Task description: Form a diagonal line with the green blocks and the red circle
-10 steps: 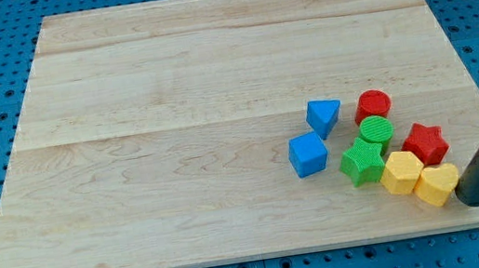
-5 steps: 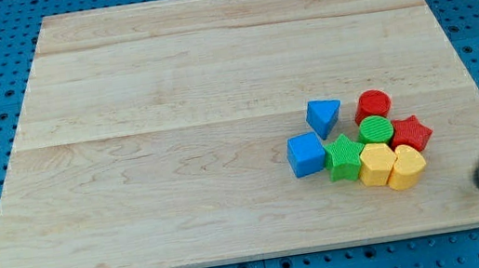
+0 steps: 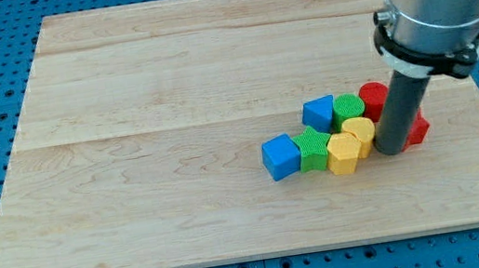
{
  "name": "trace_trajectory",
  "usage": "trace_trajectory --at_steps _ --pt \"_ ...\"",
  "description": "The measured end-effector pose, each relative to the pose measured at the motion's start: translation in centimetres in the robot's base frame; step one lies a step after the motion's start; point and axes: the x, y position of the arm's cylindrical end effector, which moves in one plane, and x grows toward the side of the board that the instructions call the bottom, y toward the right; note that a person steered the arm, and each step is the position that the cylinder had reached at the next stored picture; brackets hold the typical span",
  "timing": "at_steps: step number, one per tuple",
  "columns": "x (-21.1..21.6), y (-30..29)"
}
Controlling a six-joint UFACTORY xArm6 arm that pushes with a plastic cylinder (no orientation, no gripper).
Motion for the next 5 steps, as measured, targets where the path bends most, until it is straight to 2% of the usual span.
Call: trace_trajectory --at_steps 1,2,3,4,5 --pt "2.3 -0.7" --pt "3.1 4.4" --pt "0.2 11.0" --pt "-3.4 10.2" --pt "-3.3 5.3"
